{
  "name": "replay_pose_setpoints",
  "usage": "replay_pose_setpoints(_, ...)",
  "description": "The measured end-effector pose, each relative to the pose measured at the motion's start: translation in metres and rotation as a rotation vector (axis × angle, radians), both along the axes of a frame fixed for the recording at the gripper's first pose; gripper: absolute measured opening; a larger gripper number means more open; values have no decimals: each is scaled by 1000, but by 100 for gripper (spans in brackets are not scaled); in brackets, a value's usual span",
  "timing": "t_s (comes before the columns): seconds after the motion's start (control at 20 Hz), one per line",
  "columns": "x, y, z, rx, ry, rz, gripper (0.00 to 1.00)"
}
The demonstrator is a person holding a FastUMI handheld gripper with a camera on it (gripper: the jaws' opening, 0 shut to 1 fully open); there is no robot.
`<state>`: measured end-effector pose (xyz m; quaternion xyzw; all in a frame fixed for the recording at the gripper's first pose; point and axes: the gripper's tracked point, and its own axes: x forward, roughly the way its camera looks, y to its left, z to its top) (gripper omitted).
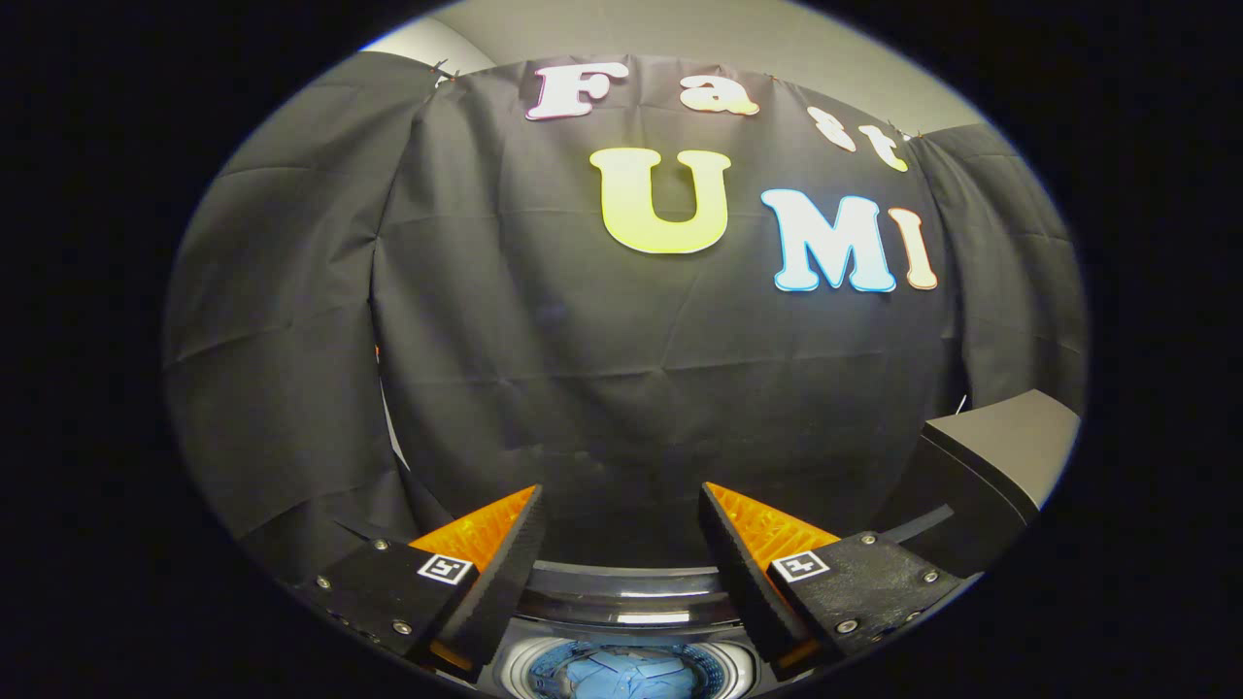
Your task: Put the clothes into the washing machine and then close the washing machine lid.
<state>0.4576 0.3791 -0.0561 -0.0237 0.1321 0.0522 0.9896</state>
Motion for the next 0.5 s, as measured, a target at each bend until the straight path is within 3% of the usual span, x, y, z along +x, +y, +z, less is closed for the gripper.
replay_pose_setpoints(0.5,-42,0,-7,7,-92,25,96)
